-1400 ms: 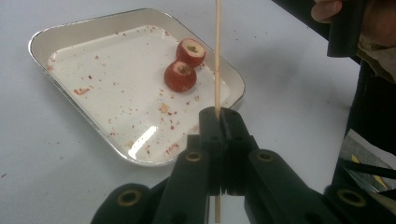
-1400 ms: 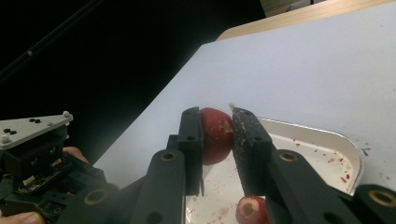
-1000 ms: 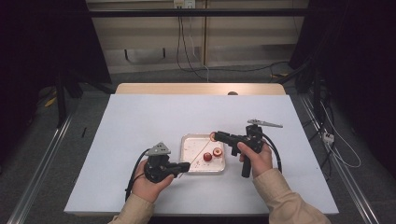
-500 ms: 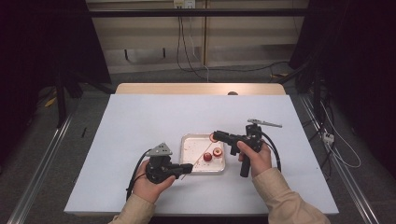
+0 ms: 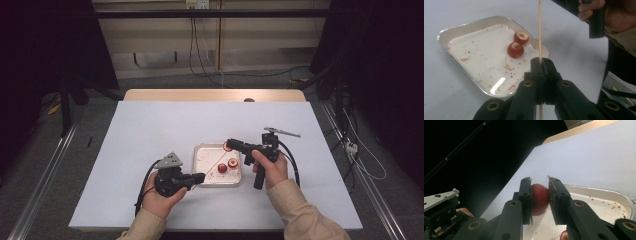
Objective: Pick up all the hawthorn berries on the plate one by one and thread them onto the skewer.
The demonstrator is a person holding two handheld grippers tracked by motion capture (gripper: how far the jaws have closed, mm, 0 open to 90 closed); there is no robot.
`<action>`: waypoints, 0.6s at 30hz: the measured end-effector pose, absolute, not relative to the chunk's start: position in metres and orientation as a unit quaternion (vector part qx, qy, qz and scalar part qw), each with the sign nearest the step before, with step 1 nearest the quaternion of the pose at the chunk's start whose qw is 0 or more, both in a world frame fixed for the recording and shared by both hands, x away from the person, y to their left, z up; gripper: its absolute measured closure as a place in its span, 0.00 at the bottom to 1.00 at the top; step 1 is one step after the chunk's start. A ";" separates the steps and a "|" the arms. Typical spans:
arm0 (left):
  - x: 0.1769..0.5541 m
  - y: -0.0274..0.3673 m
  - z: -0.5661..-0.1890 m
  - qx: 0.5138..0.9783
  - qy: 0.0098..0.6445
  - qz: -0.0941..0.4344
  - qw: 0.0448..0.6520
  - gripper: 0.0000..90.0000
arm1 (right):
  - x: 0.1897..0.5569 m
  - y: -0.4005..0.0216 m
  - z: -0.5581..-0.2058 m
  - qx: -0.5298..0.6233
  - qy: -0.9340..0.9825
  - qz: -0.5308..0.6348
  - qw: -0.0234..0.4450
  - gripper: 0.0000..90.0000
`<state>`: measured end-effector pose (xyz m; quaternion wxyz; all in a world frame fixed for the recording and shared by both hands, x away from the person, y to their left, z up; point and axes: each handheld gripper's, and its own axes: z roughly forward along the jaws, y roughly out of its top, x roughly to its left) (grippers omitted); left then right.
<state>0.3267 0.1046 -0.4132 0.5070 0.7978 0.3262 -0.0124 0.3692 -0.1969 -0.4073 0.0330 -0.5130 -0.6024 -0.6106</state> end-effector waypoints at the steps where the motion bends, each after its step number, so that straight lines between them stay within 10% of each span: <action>1: 0.327 0.105 -0.414 0.797 0.328 -0.011 0.507 0.99 | 0.369 -0.196 -0.408 -0.512 -0.603 -0.610 0.036 0.82; 18: 0.326 0.093 -0.419 0.798 0.341 0.008 0.497 1.00 | 0.362 -0.184 -0.413 -0.516 -0.598 -0.612 0.034 0.82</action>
